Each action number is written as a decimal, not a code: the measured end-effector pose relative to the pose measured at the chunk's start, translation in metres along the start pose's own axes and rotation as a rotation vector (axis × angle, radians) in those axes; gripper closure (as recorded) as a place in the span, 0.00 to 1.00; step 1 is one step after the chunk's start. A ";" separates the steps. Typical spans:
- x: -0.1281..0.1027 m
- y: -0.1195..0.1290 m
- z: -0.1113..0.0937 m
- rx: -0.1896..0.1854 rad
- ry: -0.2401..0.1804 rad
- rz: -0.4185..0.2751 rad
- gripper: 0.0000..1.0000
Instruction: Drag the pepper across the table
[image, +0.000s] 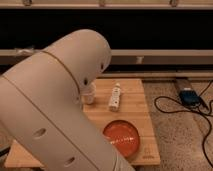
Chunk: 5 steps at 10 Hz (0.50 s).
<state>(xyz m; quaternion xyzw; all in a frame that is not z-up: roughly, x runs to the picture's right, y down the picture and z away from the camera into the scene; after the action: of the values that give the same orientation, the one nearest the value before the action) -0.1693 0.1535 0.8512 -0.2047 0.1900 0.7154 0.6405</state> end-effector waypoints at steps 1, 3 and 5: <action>-0.003 0.002 0.000 -0.003 -0.006 -0.001 0.92; -0.012 0.006 0.001 -0.011 -0.017 -0.003 0.70; -0.022 0.009 0.003 -0.023 -0.025 -0.007 0.52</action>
<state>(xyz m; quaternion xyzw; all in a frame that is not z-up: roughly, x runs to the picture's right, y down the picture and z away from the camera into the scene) -0.1767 0.1356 0.8656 -0.2036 0.1730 0.7176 0.6431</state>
